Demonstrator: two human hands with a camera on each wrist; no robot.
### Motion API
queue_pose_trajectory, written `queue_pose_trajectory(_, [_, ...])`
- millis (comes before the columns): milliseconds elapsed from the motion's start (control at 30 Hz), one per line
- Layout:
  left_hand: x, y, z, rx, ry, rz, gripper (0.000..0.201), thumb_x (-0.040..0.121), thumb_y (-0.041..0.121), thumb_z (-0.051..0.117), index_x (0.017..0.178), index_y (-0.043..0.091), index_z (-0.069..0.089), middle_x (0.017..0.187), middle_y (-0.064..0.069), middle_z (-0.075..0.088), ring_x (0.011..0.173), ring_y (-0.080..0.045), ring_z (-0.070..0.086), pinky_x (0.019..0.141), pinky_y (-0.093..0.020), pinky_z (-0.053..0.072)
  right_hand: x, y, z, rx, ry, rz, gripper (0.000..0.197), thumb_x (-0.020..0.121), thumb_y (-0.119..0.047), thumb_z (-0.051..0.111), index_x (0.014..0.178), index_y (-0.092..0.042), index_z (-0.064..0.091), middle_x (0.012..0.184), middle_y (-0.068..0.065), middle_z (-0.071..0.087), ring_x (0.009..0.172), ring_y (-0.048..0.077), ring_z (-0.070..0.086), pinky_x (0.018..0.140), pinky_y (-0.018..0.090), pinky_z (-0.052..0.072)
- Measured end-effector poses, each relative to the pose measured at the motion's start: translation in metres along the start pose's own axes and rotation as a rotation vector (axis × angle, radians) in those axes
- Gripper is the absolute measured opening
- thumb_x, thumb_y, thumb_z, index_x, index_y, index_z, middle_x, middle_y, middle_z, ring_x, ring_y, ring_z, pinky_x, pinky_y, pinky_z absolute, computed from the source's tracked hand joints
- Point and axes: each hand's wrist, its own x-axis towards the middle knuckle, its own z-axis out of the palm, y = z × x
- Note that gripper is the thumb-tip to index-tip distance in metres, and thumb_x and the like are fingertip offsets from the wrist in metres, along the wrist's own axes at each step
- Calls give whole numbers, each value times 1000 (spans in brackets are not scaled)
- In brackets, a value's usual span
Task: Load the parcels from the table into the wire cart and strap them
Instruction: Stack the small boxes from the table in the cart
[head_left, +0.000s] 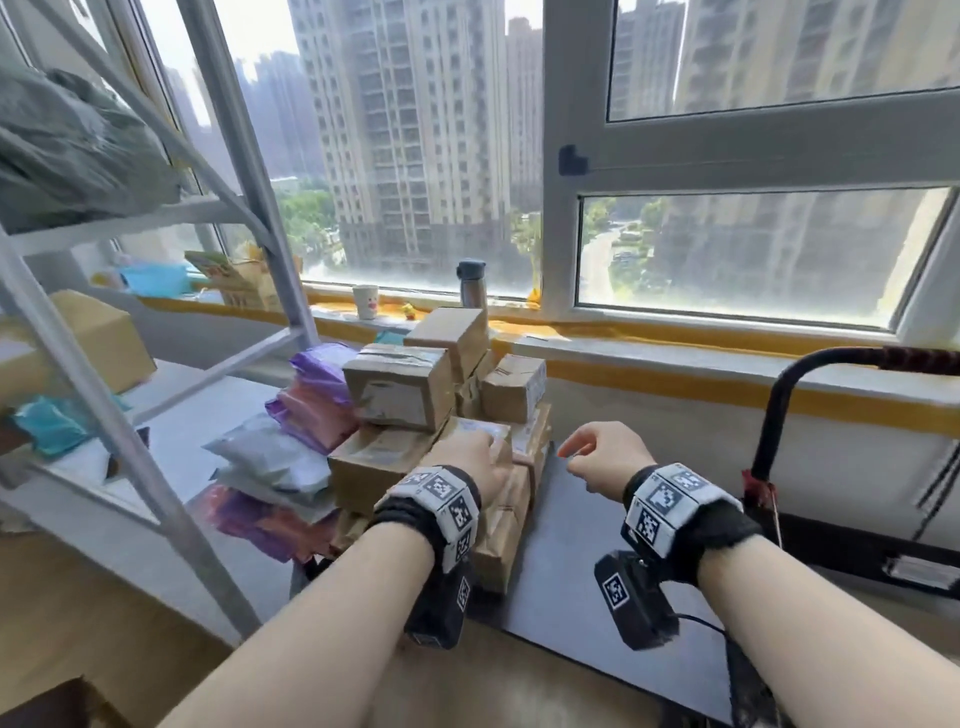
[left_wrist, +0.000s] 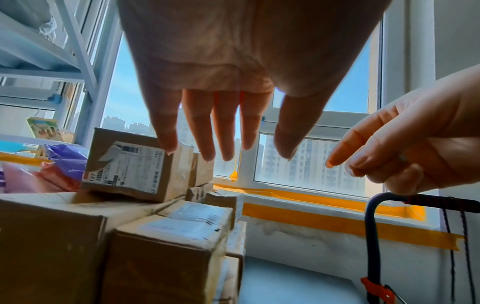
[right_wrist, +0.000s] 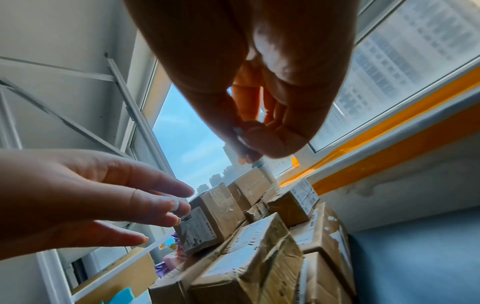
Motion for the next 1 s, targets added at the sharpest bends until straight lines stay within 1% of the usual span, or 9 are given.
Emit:
queue_pose_trajectory(133, [29, -42, -11, -10, -34, -32, 53, 89, 38, 54, 135, 15, 45, 135, -8, 50, 124, -27, 49, 103, -39, 42, 25, -25, 30, 48, 8, 45, 9, 84, -11, 62, 88, -12, 70, 80, 2, 61, 80, 19, 58, 88, 37, 54])
queue_pose_trajectory(267, [51, -71, -18, -3, 11, -77, 52, 85, 40, 59, 130, 16, 47, 129, -9, 51, 119, -29, 51, 100, -41, 45, 50, -42, 46, 72, -3, 64, 9, 85, -10, 57, 86, -15, 65, 86, 4, 64, 73, 20, 62, 73, 32, 58])
queue_pose_trajectory(300, [57, -77, -21, 0, 41, -93, 50, 85, 40, 59, 128, 17, 47, 129, -10, 50, 120, -29, 50, 100, -42, 44, 57, -46, 48, 68, -10, 54, 8, 85, -12, 58, 85, -16, 64, 88, 4, 64, 75, 20, 63, 73, 31, 58])
queue_pose_trajectory(367, [70, -86, -28, 0, 114, -117, 50, 83, 41, 61, 124, 16, 47, 131, -10, 47, 123, -30, 47, 101, -42, 43, 75, -54, 53, 46, -30, 20, 6, 83, -16, 62, 88, -17, 65, 93, 4, 66, 91, 22, 65, 84, 36, 57])
queue_pose_trajectory(500, [99, -102, -46, 37, 192, -165, 62, 82, 43, 63, 133, 15, 40, 141, -11, 37, 131, -31, 37, 107, -42, 37, 119, -75, 59, -43, -91, -65, 37, 82, -27, 69, 114, -10, 62, 111, 7, 65, 103, 21, 61, 91, 35, 53])
queue_pose_trajectory(633, [127, -123, -62, 85, 177, -271, 68, 82, 45, 64, 137, 16, 35, 141, -13, 34, 133, -31, 32, 109, -41, 32, 168, -100, 73, -134, -165, -170, 75, 75, -39, 75, 137, -14, 42, 132, 7, 52, 119, 21, 52, 98, 32, 45])
queue_pose_trajectory(733, [144, -137, -69, 115, 156, -359, 73, 82, 46, 64, 139, 15, 31, 143, -13, 33, 134, -32, 32, 108, -42, 29, 198, -111, 90, -228, -183, -219, 93, 69, -46, 78, 145, -21, 30, 141, 8, 38, 129, 25, 41, 107, 37, 38])
queue_pose_trajectory(833, [158, -150, -68, 76, 139, -415, 76, 79, 47, 66, 140, 15, 32, 142, -14, 37, 133, -32, 36, 107, -41, 31, 215, -113, 106, -288, -179, -249, 104, 65, -50, 79, 148, -24, 23, 146, 8, 30, 133, 29, 32, 111, 40, 32])
queue_pose_trajectory(1000, [165, -158, -60, -30, 120, -426, 72, 77, 39, 68, 136, 14, 34, 136, -17, 41, 125, -33, 43, 105, -40, 38, 225, -109, 119, -242, -164, -258, 100, 66, -42, 79, 147, -23, 23, 141, 8, 30, 129, 29, 33, 108, 38, 32])
